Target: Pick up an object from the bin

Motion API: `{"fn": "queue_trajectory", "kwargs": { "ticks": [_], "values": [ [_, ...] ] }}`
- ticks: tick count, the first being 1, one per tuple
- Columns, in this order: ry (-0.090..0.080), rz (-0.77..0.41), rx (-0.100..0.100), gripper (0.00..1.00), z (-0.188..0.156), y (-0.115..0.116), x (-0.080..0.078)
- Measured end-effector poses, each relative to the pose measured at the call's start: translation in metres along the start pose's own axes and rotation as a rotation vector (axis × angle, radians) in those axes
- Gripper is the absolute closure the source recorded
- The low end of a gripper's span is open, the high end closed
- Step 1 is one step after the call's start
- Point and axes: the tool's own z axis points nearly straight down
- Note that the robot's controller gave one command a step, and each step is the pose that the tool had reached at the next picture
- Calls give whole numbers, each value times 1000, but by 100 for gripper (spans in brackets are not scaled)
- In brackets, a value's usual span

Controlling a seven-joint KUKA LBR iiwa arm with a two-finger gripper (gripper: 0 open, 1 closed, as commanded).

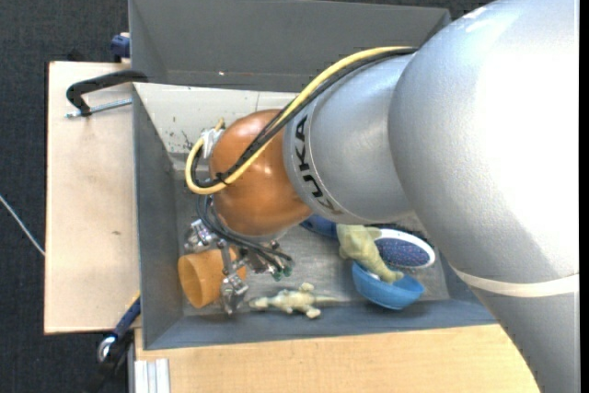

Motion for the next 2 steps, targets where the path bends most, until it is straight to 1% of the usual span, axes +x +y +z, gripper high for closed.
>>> {"fn": "queue_trajectory", "kwargs": {
  "ticks": [1, 2],
  "values": [
    [-10, 1, -4, 100, -86, 0, -4],
    [-4, 1, -5, 100, -98, 0, -6]
  ]
}}
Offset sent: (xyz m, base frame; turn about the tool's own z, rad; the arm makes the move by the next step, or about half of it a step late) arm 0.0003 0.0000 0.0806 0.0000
